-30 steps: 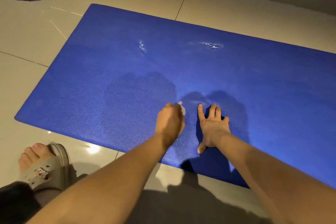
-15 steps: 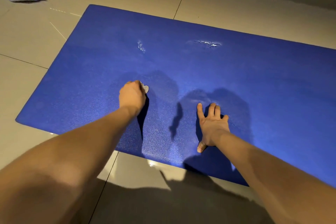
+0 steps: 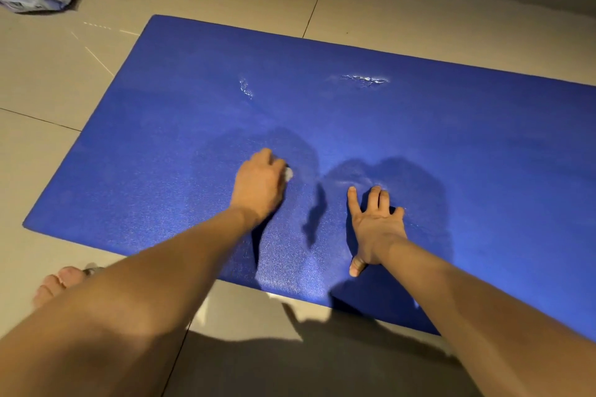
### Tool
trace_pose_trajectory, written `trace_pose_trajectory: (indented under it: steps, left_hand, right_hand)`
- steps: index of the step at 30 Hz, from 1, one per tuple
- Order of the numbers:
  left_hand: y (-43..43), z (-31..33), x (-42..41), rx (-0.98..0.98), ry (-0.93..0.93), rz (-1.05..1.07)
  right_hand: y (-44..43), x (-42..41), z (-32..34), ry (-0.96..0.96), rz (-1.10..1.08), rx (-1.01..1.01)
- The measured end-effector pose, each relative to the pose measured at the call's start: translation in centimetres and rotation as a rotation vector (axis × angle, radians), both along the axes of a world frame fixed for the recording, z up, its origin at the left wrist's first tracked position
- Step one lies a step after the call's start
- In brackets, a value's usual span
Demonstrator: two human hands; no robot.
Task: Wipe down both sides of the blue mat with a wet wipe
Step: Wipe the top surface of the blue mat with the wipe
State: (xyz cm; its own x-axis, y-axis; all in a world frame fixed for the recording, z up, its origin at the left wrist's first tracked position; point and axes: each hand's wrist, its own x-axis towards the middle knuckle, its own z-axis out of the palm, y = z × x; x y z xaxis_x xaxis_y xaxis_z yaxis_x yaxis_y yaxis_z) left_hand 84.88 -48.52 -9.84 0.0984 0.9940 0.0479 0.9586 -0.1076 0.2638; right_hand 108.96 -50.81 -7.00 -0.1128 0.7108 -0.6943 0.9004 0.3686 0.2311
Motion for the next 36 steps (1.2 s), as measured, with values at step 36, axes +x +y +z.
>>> trace_pose_trajectory:
  steps: [36]
  left_hand:
    - [4.1, 0.3, 8.4, -0.207, -0.329, 0.071]
  right_hand:
    - [0.2, 0.3, -0.5, 0.034, 0.0, 0.014]
